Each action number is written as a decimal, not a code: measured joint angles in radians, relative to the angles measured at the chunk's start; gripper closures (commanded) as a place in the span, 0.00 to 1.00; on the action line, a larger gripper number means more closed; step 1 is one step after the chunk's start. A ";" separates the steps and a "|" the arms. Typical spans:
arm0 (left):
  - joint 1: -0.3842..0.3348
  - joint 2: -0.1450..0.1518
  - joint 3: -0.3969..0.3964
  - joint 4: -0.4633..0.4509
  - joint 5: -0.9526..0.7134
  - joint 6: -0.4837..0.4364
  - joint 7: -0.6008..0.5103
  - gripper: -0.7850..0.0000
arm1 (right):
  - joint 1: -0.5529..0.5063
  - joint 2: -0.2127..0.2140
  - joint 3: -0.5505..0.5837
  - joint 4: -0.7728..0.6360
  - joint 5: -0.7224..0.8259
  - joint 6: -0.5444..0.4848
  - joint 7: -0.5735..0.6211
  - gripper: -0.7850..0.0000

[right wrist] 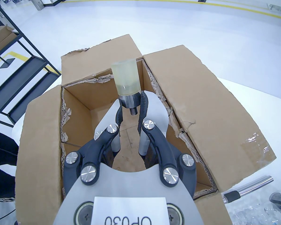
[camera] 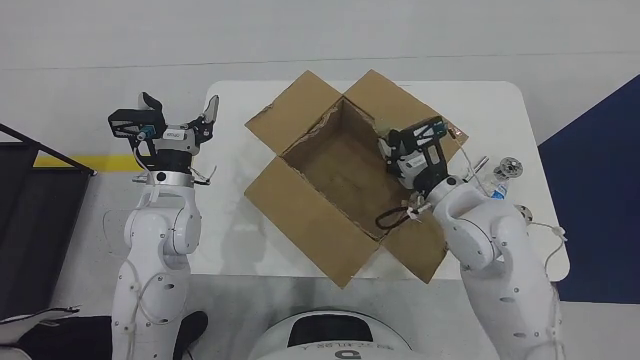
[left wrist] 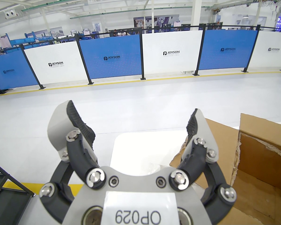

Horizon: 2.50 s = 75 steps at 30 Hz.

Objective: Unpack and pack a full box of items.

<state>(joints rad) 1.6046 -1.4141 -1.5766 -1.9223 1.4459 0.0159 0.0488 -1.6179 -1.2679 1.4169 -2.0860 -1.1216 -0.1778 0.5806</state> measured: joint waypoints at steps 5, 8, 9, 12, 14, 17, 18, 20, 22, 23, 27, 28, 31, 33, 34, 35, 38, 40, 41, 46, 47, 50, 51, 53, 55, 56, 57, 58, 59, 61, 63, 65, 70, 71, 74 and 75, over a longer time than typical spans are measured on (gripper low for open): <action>0.000 0.000 0.000 0.000 0.000 0.000 0.000 0.00 | -0.163 0.016 0.239 -0.005 0.199 -0.100 -0.136 1.00; 0.000 0.000 0.000 0.000 0.000 0.000 0.000 0.00 | -0.284 0.022 0.416 0.038 0.321 -0.182 -0.214 1.00; 0.000 0.000 0.000 0.000 0.000 0.000 0.000 0.00 | -0.314 0.024 0.461 0.060 0.356 -0.207 -0.230 1.00; 0.000 0.000 0.000 0.000 0.000 0.000 0.000 0.00 | -0.377 0.029 0.578 0.139 0.444 -0.258 -0.226 1.00; 0.000 0.000 0.000 0.000 0.000 0.000 0.000 0.00 | -0.386 0.033 0.630 0.191 0.485 -0.259 -0.190 1.00; 0.000 0.000 0.000 0.000 0.000 0.000 0.000 0.00 | -0.382 0.040 0.676 0.265 0.530 -0.258 -0.133 1.00; 0.000 0.000 0.000 0.000 0.000 0.000 0.000 0.00 | -0.379 0.042 0.687 0.285 0.538 -0.255 -0.115 1.00; 0.000 0.000 0.000 0.000 0.000 0.000 0.000 0.00 | -0.372 0.049 0.709 0.322 0.537 -0.252 -0.063 1.00; 0.000 0.000 0.000 0.000 0.000 0.000 0.000 0.00 | -0.367 0.055 0.724 0.342 0.519 -0.241 -0.018 1.00; 0.000 0.000 0.000 0.000 0.000 0.000 0.000 0.00 | -0.367 0.059 0.728 0.350 0.506 -0.244 0.013 1.00; 0.000 0.000 0.000 0.000 0.000 0.000 0.000 0.00 | -0.375 0.068 0.741 0.371 0.472 -0.255 0.086 1.00; 0.000 0.000 0.000 0.000 0.000 0.000 0.000 0.00 | -0.378 0.069 0.740 0.374 0.470 -0.266 0.097 1.00; 0.000 0.000 0.000 0.000 0.000 0.000 0.000 0.00 | -0.395 0.074 0.745 0.390 0.475 -0.323 0.114 1.00; 0.000 0.000 0.000 0.000 0.000 0.000 0.000 0.00 | -0.400 0.077 0.746 0.396 0.461 -0.323 0.127 1.00; 0.000 0.000 0.000 0.000 0.000 0.000 0.000 0.00 | -0.399 0.078 0.744 0.399 0.455 -0.317 0.132 1.00; 0.000 0.000 0.000 0.000 0.000 0.000 0.000 0.00 | -0.396 0.079 0.740 0.402 0.450 -0.311 0.137 1.00; 0.000 0.000 0.000 0.000 0.000 0.000 0.000 0.00 | -0.391 0.082 0.728 0.404 0.438 -0.315 0.151 1.00; 0.000 0.000 0.000 0.000 0.000 0.000 0.000 0.00 | -0.388 0.084 0.720 0.399 0.429 -0.319 0.159 1.00; 0.000 0.000 0.000 0.000 0.000 0.000 0.000 0.00 | -0.386 0.086 0.714 0.393 0.417 -0.319 0.166 1.00; 0.000 0.000 0.000 0.000 0.000 0.000 0.000 0.00 | -0.362 0.093 0.684 0.388 0.372 -0.289 0.211 1.00; 0.000 0.000 0.000 0.000 0.000 0.000 0.000 0.00 | -0.351 0.095 0.679 0.393 0.365 -0.275 0.228 1.00; 0.000 0.000 0.000 0.000 0.000 0.000 0.000 0.00 | -0.330 0.101 0.666 0.401 0.355 -0.263 0.268 1.00; 0.000 0.000 0.000 0.000 0.000 0.000 0.000 0.00 | -0.326 0.102 0.664 0.404 0.354 -0.260 0.276 1.00; 0.000 0.000 0.000 0.000 0.000 0.000 0.000 0.00 | -0.316 0.105 0.659 0.408 0.354 -0.250 0.291 1.00; 0.000 0.000 0.000 0.000 0.000 0.000 0.000 0.00 | -0.307 0.107 0.652 0.409 0.349 -0.238 0.305 1.00; 0.000 0.000 0.000 0.000 0.000 0.000 0.000 0.00 | -0.301 0.109 0.646 0.409 0.344 -0.228 0.313 1.00; 0.000 0.000 0.000 0.000 0.000 0.000 0.000 0.00 | -0.296 0.110 0.642 0.409 0.338 -0.219 0.320 1.00; 0.000 0.000 0.000 0.000 0.000 0.000 0.000 0.00 | -0.292 0.111 0.637 0.409 0.330 -0.208 0.326 1.00; 0.000 0.000 0.000 0.000 0.000 0.000 0.000 0.00 | -0.288 0.112 0.630 0.409 0.323 -0.196 0.331 1.00; 0.000 0.000 0.000 0.000 0.000 0.000 0.000 0.00 | -0.284 0.113 0.623 0.410 0.320 -0.186 0.336 1.00; 0.000 0.000 0.000 0.000 0.000 0.000 0.000 0.00 | -0.282 0.115 0.619 0.411 0.317 -0.179 0.340 1.00; 0.000 0.000 0.000 0.000 0.000 0.000 0.000 0.00 | -0.280 0.117 0.614 0.412 0.317 -0.174 0.341 1.00; 0.000 0.000 0.000 0.000 0.000 0.000 0.000 0.00 | -0.280 0.120 0.610 0.409 0.320 -0.163 0.339 1.00; 0.000 0.000 0.000 0.000 0.000 0.000 0.000 0.00 | -0.279 0.121 0.608 0.409 0.321 -0.158 0.340 0.96; 0.000 0.000 0.000 0.000 0.000 0.000 0.000 0.00 | -0.272 0.124 0.602 0.412 0.321 -0.145 0.348 0.93; 0.000 0.000 0.000 0.000 0.000 0.000 0.000 0.00 | -0.270 0.124 0.601 0.413 0.320 -0.142 0.351 0.93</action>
<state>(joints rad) 1.6046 -1.4141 -1.5766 -1.9223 1.4459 0.0159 0.0488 -1.8882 -1.1435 2.0175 -1.6731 -0.8017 -0.3203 0.9313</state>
